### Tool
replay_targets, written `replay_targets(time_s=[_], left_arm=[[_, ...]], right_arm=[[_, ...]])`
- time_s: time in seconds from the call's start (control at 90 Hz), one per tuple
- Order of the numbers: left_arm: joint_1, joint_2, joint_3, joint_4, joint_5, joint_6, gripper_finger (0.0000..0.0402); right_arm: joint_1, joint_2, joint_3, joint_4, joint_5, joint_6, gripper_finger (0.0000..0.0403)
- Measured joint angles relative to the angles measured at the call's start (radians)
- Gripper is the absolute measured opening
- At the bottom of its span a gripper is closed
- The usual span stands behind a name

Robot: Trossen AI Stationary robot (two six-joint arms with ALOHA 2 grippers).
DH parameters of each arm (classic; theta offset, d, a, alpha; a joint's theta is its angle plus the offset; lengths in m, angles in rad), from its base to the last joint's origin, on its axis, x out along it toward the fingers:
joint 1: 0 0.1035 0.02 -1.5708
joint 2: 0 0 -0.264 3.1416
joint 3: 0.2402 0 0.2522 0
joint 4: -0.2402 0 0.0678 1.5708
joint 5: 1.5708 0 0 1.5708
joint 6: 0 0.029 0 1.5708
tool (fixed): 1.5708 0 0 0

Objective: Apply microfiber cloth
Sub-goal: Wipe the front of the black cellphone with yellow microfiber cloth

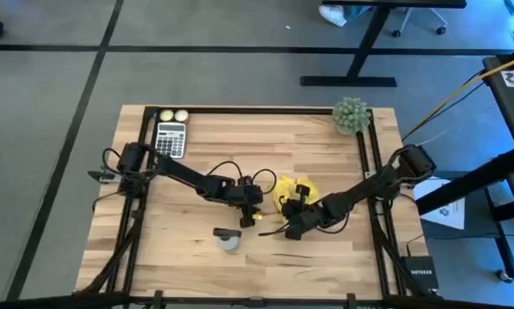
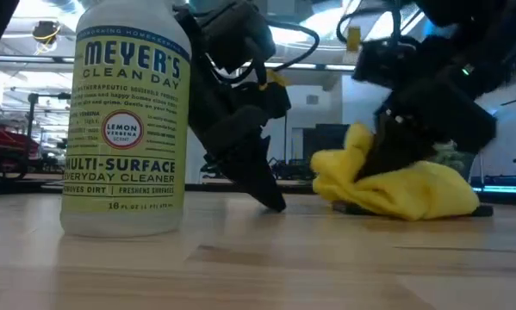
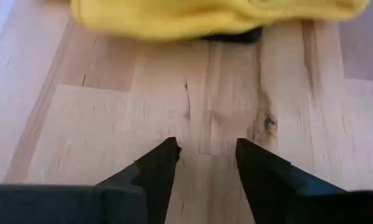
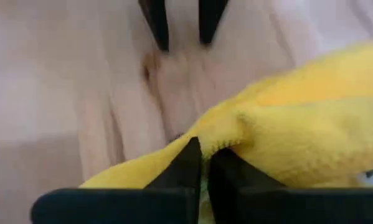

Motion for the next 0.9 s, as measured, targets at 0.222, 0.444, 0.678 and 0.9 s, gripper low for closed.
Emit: replay_targets(time_s=[0.222,0.444,0.678,0.9], left_arm=[[-0.006,-0.046,0.001,0.054,-0.022,-0.013,0.0153],[-0.006,-0.045,0.002,0.161,0.010,-0.002,0.0153],[-0.005,-0.045,0.003,0.238,0.010,0.047,0.0153],[0.007,-0.030,0.005,0.336,0.019,0.051,0.0153]], right_arm=[[-0.036,-0.043,0.128,-0.164,0.018,-0.101,0.0001],[0.008,-0.198,0.293,-0.831,0.118,0.050,0.0001],[0.158,-0.434,0.323,-1.232,0.367,0.584,0.0001],[0.202,-0.531,0.198,-1.099,0.426,0.665,0.0001]])
